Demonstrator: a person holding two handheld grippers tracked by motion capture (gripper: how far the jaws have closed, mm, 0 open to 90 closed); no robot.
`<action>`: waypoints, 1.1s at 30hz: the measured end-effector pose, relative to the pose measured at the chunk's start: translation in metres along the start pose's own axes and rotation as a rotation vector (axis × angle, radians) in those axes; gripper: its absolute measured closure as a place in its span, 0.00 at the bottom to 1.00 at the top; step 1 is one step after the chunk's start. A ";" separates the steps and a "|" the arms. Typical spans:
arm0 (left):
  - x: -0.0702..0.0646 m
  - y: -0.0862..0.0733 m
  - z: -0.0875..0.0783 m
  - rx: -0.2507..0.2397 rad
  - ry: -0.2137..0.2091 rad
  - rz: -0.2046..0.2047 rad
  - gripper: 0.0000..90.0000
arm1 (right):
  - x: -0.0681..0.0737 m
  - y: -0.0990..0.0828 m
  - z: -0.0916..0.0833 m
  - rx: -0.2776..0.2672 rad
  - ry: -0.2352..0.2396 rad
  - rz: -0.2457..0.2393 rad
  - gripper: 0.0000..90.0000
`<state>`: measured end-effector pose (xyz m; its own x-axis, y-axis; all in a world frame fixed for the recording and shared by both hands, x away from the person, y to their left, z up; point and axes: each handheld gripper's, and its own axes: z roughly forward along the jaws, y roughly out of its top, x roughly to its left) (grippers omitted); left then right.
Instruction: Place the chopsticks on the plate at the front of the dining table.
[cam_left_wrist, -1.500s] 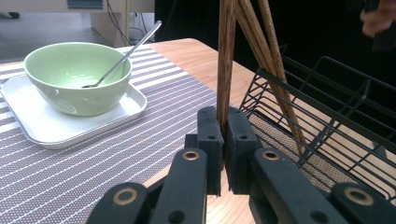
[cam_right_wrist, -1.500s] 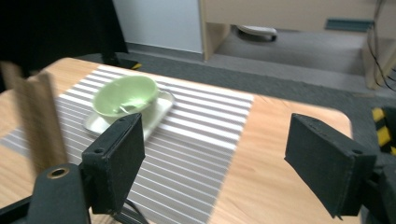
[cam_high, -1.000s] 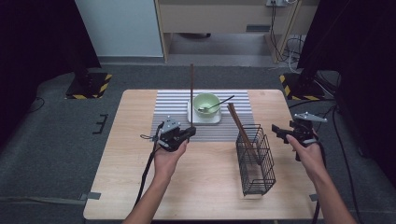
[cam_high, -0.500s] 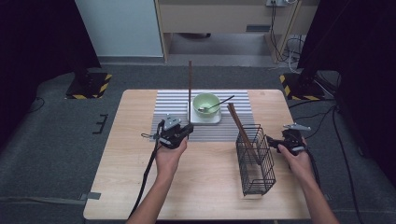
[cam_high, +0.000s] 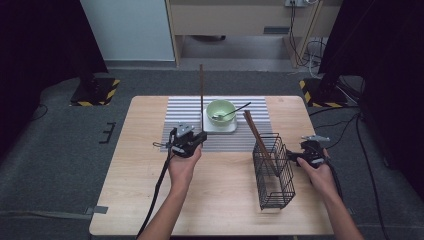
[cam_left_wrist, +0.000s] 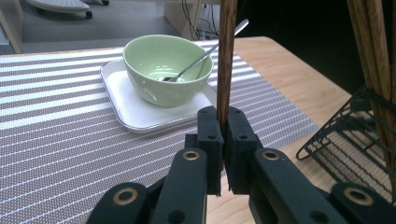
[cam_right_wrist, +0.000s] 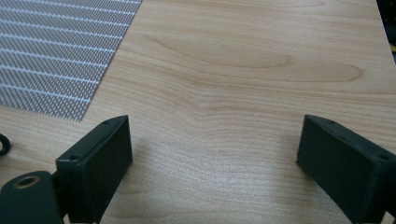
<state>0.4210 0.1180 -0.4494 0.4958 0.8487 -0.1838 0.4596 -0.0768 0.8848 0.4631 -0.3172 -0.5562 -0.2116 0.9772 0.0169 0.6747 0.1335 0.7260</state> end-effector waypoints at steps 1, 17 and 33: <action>0.000 0.000 0.000 -0.008 0.003 -0.002 0.95 | 0.000 -0.001 0.000 -0.007 0.000 -0.006 0.09; -0.002 0.010 0.000 -0.028 -0.015 -0.020 0.95 | 0.008 -0.008 -0.005 -0.002 -0.009 0.003 0.03; 0.004 -0.001 0.029 0.042 -0.012 -0.021 0.95 | 0.008 -0.008 -0.005 -0.001 -0.012 0.007 0.03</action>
<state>0.4439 0.1066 -0.4632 0.4942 0.8442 -0.2075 0.5006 -0.0812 0.8618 0.4520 -0.3110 -0.5587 -0.1981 0.9801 0.0138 0.6754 0.1263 0.7266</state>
